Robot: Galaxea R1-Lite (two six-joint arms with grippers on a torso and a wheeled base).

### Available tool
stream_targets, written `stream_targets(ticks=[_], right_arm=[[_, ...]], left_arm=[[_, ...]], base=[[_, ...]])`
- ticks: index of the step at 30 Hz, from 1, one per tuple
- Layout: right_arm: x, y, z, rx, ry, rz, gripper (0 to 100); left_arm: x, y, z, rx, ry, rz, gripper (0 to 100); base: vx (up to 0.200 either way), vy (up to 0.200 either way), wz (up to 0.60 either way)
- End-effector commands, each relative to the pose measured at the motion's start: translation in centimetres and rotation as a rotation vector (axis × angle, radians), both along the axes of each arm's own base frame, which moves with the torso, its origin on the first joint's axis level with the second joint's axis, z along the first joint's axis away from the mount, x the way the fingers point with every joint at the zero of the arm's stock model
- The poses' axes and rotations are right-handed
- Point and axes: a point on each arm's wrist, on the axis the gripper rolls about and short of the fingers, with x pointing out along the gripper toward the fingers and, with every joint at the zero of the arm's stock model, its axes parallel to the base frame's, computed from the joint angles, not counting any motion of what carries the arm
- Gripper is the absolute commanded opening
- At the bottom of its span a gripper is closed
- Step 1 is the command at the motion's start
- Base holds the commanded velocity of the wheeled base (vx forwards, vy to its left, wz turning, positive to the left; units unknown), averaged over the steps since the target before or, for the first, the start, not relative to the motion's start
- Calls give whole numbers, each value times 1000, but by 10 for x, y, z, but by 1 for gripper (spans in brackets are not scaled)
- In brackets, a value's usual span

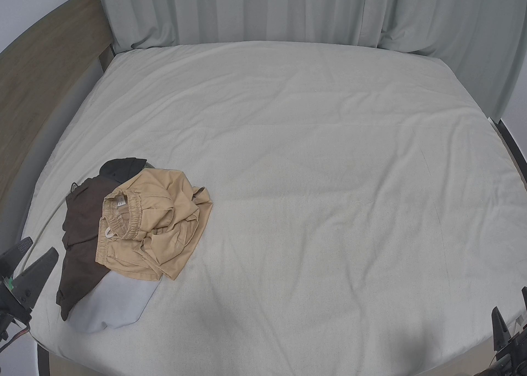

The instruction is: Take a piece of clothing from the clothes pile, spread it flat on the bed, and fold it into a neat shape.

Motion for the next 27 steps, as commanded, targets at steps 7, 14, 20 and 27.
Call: stream_targets(ticks=[7,14,20,27], right_arm=[[1,0,-5,-2,12,3,100],[1,0,-5,-2,12,2,100],[1,0,-5,-2,12,3,100],[1,0,-5,-1,12,2,100]], left_arm=[[42,-7,-3,6,92,-10,100],[56,-9,-1,-3,98,-67,100],[67,-12,-4,-3,135,-122,100],[71,-13,-6,-5,154,-131,100]], base=[[0,0,0],[0,0,0],[0,0,0],[0,0,0]])
